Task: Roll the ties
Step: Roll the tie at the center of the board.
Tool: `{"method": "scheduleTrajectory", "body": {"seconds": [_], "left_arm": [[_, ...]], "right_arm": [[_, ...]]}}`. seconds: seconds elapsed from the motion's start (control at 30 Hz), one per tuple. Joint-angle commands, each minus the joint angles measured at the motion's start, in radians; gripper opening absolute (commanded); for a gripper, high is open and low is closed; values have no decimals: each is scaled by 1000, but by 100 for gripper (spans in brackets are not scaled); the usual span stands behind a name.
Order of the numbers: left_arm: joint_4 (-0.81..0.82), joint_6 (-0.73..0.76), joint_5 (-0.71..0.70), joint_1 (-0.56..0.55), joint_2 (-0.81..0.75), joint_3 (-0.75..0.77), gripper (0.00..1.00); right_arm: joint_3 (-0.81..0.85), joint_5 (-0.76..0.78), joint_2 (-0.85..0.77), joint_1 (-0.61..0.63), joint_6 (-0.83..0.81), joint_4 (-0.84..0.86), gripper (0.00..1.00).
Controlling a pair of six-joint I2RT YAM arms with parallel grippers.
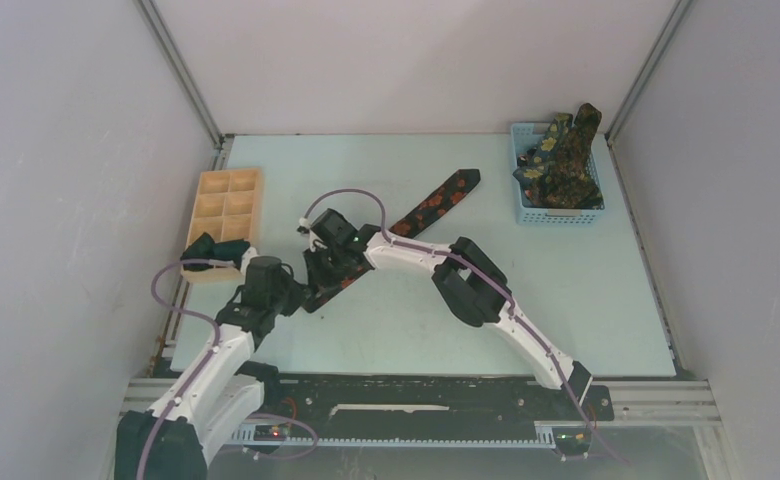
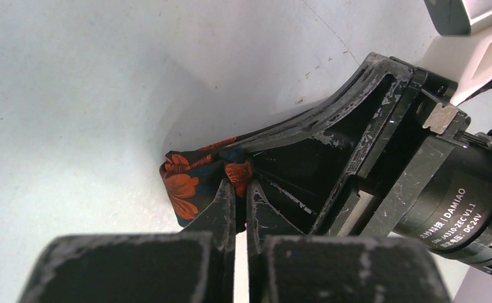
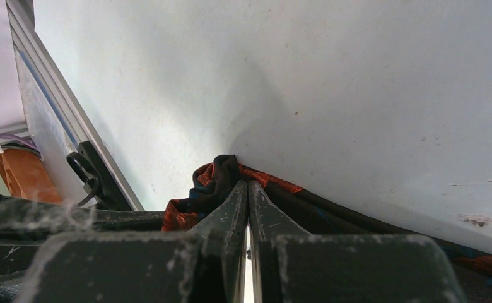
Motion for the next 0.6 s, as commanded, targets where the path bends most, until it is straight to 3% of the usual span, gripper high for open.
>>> {"method": "scheduleTrajectory", "body": {"seconds": [0.0, 0.3, 0.57], "left_arm": [[62, 25, 46, 5, 37, 25, 0], [96, 24, 72, 5, 79, 21, 0], [127, 24, 87, 5, 108, 11, 0]], "right_arm": [[-13, -25, -44, 0, 13, 47, 5], [-25, 2, -82, -18, -14, 28, 6], [-80, 49, -168, -52, -53, -2, 13]]}}
